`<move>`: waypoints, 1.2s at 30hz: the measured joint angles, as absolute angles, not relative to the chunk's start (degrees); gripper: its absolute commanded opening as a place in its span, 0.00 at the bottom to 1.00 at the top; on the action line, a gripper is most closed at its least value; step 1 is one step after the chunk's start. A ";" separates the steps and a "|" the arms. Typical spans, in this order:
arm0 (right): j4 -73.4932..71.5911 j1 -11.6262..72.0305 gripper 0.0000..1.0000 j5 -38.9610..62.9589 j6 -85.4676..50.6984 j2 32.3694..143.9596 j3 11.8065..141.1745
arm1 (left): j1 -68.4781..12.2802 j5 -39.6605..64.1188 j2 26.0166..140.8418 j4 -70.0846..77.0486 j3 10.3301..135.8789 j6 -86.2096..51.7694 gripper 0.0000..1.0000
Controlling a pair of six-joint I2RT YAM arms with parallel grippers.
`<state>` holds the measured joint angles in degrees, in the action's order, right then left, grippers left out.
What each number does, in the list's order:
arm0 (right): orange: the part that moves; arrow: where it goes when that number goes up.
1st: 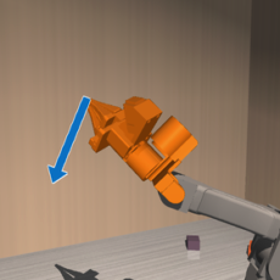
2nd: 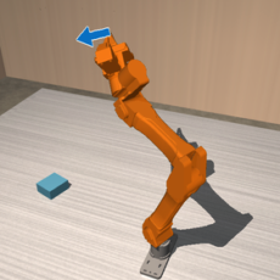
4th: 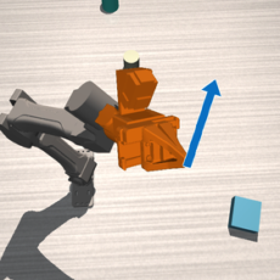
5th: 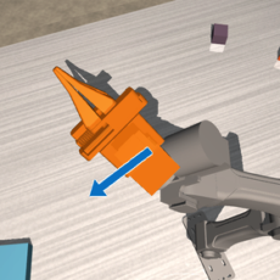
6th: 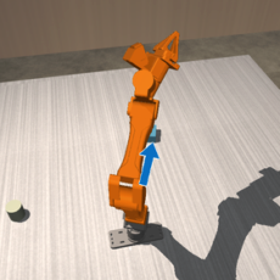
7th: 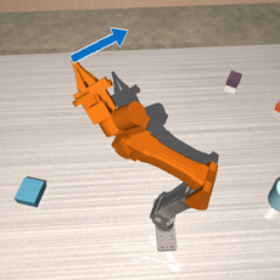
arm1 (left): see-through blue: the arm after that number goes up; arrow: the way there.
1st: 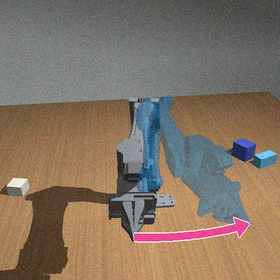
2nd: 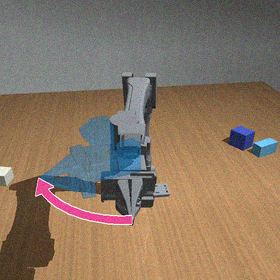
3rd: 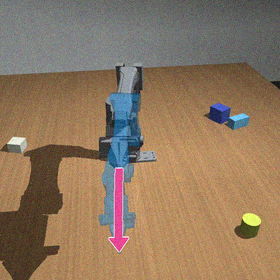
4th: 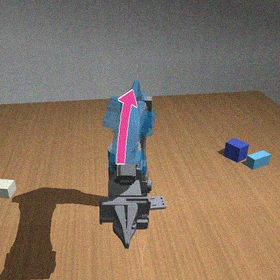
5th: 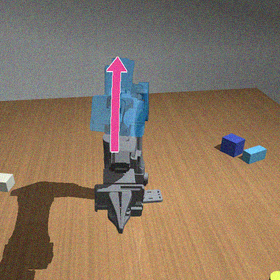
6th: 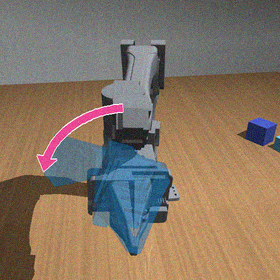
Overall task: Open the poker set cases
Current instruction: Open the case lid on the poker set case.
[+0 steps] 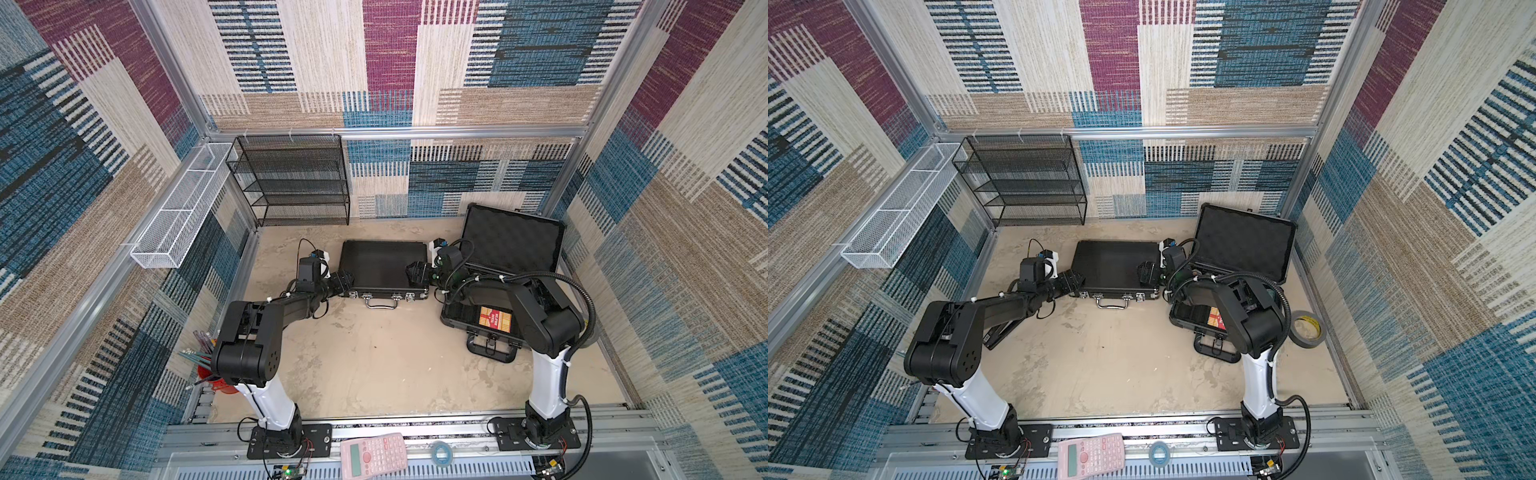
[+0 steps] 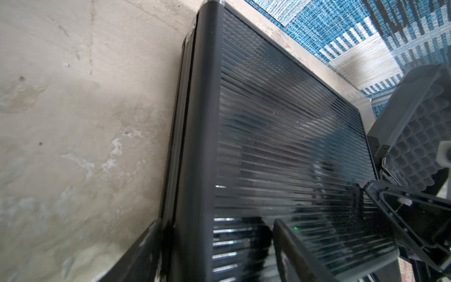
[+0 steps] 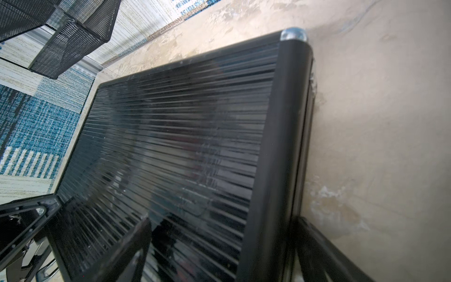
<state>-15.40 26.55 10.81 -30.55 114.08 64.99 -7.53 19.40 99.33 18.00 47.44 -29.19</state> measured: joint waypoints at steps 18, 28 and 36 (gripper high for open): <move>-16.23 31.83 0.88 7.33 -32.82 108.60 57.74 | -8.32 14.70 87.68 14.70 37.26 -30.26 0.71; -16.62 34.83 0.88 6.81 -35.51 103.48 51.46 | -8.54 13.80 80.09 10.87 31.99 -31.53 0.73; -15.97 36.25 0.91 6.96 -37.47 99.39 47.35 | -8.67 13.45 78.54 10.02 30.76 -31.53 0.76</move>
<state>-15.97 36.25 6.96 -37.47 99.39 47.35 -8.67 13.45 78.54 10.02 30.76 -31.53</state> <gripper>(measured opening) 0.896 0.749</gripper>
